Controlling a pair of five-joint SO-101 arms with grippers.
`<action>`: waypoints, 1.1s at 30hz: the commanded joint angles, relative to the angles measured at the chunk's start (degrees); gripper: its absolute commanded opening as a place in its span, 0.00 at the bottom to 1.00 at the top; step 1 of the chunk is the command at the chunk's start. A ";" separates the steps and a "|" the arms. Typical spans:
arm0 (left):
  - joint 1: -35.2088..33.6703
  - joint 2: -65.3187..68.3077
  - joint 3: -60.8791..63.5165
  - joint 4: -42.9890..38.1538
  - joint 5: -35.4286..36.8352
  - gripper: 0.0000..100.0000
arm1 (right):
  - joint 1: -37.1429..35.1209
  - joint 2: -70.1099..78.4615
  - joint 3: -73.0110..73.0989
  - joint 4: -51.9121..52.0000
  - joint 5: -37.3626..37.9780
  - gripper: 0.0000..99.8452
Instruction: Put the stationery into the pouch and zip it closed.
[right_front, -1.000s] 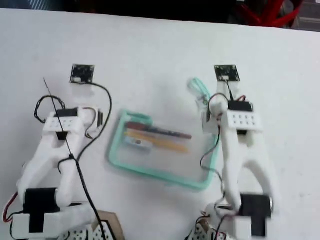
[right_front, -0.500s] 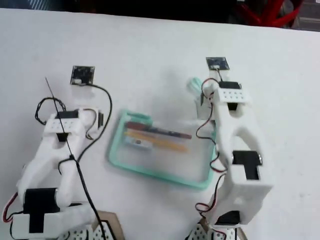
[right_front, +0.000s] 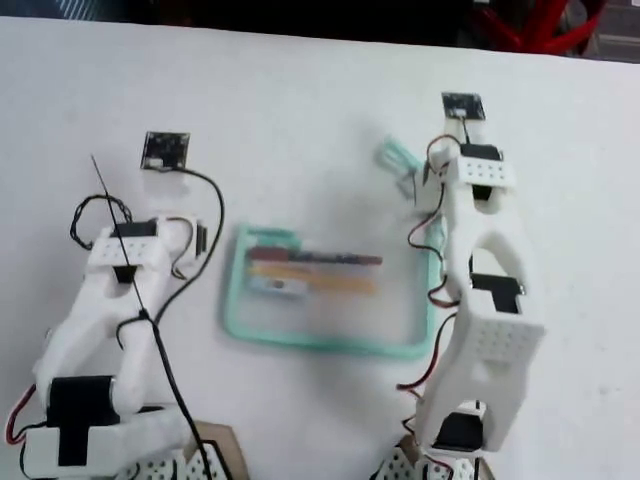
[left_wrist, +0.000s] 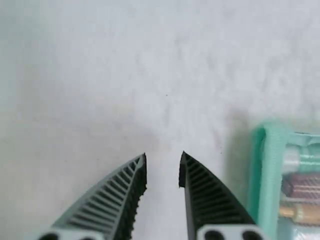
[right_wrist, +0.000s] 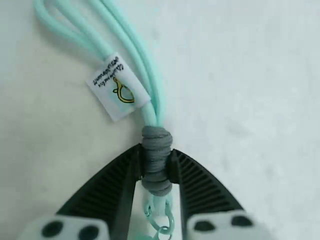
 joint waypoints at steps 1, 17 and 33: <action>-0.04 -0.13 -0.26 -1.49 0.53 0.12 | 0.57 2.95 -10.64 -1.36 0.26 0.02; 0.04 -0.13 -0.26 -1.76 0.53 0.12 | 12.62 22.73 -43.96 9.19 -7.38 0.02; 0.04 -0.04 -0.26 -1.76 0.53 0.12 | 2.95 25.27 -57.23 37.05 20.57 0.20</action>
